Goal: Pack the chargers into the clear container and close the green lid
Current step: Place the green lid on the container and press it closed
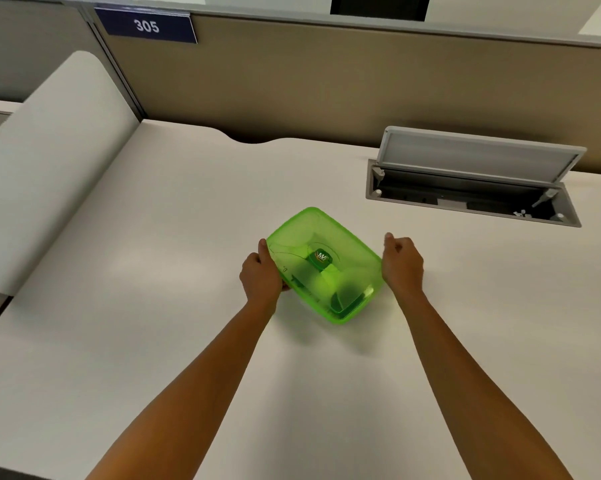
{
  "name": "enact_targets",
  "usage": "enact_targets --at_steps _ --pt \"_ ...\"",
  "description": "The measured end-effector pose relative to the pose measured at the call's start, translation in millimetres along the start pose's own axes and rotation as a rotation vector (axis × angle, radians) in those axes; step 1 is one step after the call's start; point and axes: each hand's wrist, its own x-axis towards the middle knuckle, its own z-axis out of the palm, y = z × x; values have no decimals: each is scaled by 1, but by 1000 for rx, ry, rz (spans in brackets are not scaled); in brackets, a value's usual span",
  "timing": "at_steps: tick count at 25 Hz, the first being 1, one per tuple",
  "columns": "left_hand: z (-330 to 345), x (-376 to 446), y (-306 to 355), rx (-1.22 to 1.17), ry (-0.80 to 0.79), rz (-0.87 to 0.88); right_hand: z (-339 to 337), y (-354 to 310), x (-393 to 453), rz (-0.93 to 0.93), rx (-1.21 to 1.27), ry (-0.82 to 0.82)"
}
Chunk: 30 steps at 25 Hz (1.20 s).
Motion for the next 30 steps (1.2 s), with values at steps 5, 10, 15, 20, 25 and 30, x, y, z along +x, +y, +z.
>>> enact_targets --at_steps 5,10,15,20,25,30 --pt "-11 -49 -38 90 -9 212 -13 22 -16 77 38 13" --pt "-15 -37 -24 340 16 253 -16 27 -27 149 -11 10" --pt "6 -3 15 537 -103 203 -11 26 -39 100 -79 54" --pt "14 6 9 316 -121 120 -11 23 -36 34 -78 61" --pt "12 6 9 200 -133 76 -11 23 -35 41 -44 22" --pt "14 -3 8 173 -32 116 -14 26 -40 47 11 55"
